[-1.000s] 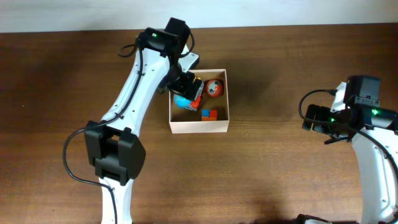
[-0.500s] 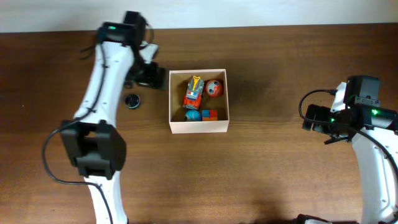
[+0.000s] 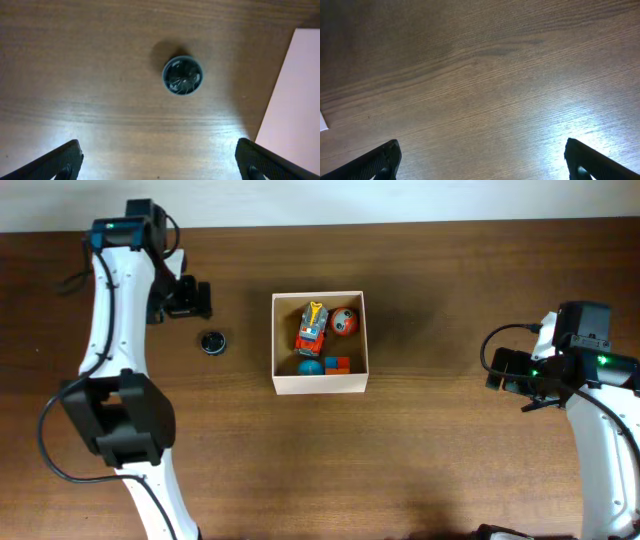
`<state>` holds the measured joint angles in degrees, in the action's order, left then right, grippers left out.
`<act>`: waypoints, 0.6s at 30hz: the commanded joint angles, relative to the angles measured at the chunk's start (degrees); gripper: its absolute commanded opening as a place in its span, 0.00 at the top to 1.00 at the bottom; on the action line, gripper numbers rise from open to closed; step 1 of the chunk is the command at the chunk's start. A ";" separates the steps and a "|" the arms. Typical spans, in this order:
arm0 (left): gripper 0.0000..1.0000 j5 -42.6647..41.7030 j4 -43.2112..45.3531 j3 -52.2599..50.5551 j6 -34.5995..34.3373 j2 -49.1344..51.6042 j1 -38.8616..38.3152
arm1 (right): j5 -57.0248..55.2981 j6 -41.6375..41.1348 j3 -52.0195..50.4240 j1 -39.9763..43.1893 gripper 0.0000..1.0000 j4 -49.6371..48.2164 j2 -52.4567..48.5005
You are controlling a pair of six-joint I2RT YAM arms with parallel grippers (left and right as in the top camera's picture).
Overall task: Pack container
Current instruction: 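Move the left gripper back over the black puck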
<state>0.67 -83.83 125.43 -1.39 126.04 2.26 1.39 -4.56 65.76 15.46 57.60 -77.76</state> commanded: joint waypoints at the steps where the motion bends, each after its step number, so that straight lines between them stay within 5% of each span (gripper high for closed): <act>1: 0.01 2.03 0.68 0.07 -0.31 2.56 -1.68 | -0.35 -0.61 0.09 0.37 0.01 -0.04 0.17; 18: 0.01 1.40 1.86 0.07 -0.33 9.07 -2.49 | -0.35 -0.61 0.09 0.37 0.01 -0.04 0.17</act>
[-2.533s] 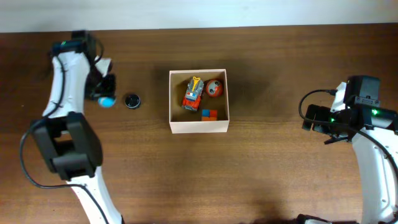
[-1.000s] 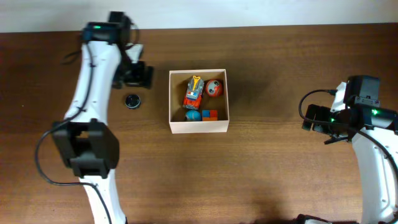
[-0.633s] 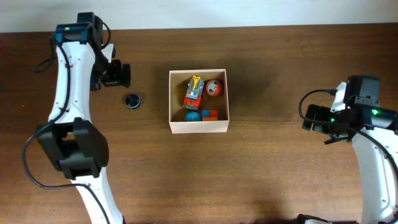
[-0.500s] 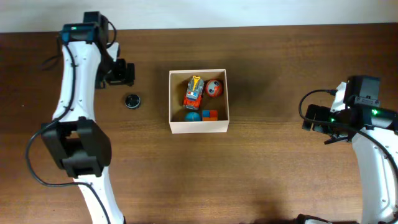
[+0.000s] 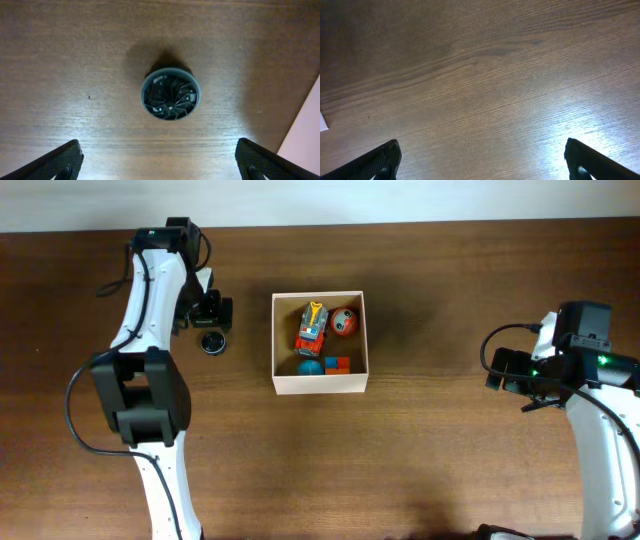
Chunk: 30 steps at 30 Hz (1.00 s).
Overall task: Pack container
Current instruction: 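Move the left gripper back over the black puck, then lower the left gripper and grasp the black puck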
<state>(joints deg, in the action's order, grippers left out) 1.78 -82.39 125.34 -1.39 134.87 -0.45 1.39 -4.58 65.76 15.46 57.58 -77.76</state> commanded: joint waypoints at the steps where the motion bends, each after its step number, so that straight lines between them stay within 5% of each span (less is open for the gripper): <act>1: 0.01 -0.24 0.52 0.09 -0.33 0.24 0.22 | -0.35 -0.57 0.09 0.37 0.01 -0.02 0.17; 30: 0.01 -3.96 5.97 -7.26 1.40 0.35 0.22 | -0.35 -0.59 0.09 0.37 0.01 -0.02 0.17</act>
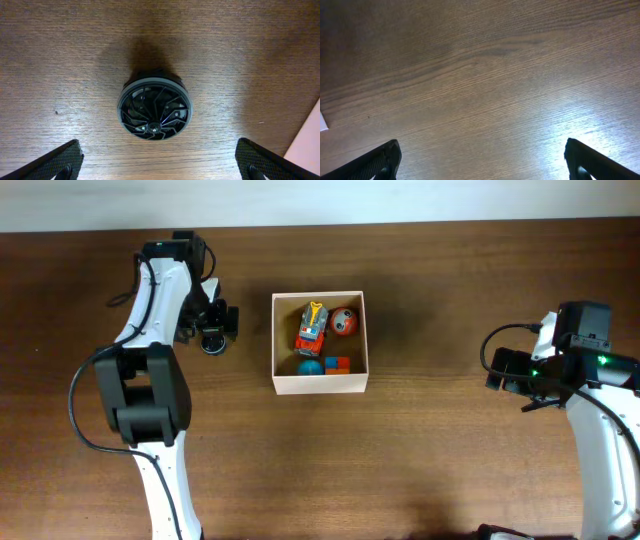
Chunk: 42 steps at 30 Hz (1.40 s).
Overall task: Pack container
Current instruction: 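Lower the left gripper and grasp the black puck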
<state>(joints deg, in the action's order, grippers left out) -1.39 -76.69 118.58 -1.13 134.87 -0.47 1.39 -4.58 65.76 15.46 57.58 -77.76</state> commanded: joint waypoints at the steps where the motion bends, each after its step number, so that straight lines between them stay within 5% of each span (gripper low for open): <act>1: 0.01 -0.79 0.22 -0.50 1.14 0.35 0.24 | -0.35 -0.59 0.09 0.37 0.01 -0.02 0.17; 42: 0.01 -0.35 7.30 -5.31 2.01 1.33 0.24 | -0.35 -0.57 0.09 0.37 0.01 -0.02 0.17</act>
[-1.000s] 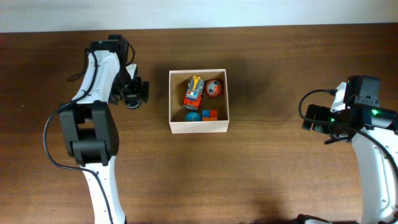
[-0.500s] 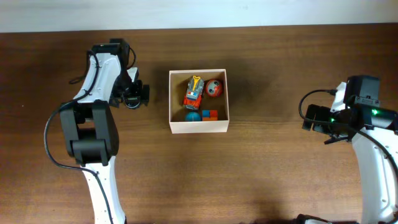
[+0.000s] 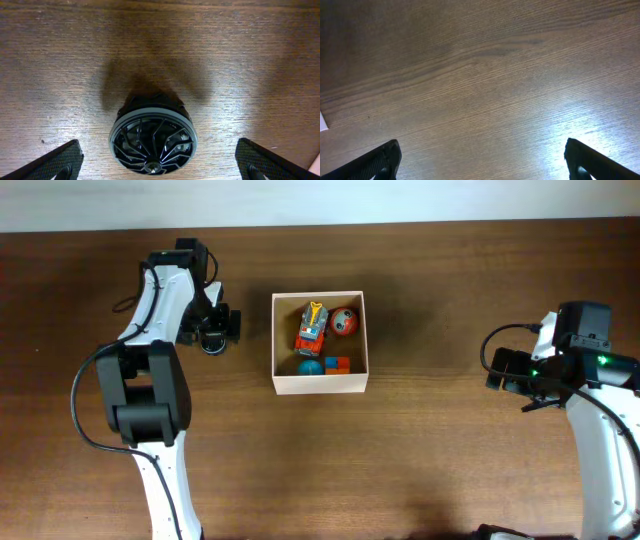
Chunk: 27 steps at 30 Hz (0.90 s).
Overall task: Pack container
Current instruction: 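Lower the left gripper and grasp the black puck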
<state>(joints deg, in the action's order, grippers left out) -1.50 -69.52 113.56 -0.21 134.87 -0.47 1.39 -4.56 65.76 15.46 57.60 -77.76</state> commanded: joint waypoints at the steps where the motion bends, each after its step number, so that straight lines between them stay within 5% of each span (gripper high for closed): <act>1: 0.01 -0.24 0.09 -0.28 1.09 1.55 0.24 | -0.35 -0.61 0.09 0.37 0.01 -0.04 0.17; 19: 0.00 -0.22 0.76 -0.24 1.11 4.04 0.26 | -0.35 -0.61 0.09 0.37 0.01 -0.04 0.17; 24: 0.28 -0.24 1.40 -0.13 1.09 4.04 0.26 | -0.35 -0.61 0.09 0.37 0.01 -0.04 0.17; 27: 0.30 -0.22 1.62 -0.09 1.09 4.04 0.26 | -0.35 -0.59 0.09 0.37 0.01 -0.04 0.17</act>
<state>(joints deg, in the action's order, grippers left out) -0.86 -68.18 113.56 0.38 137.58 -0.30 1.39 -4.58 65.76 15.46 57.60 -77.76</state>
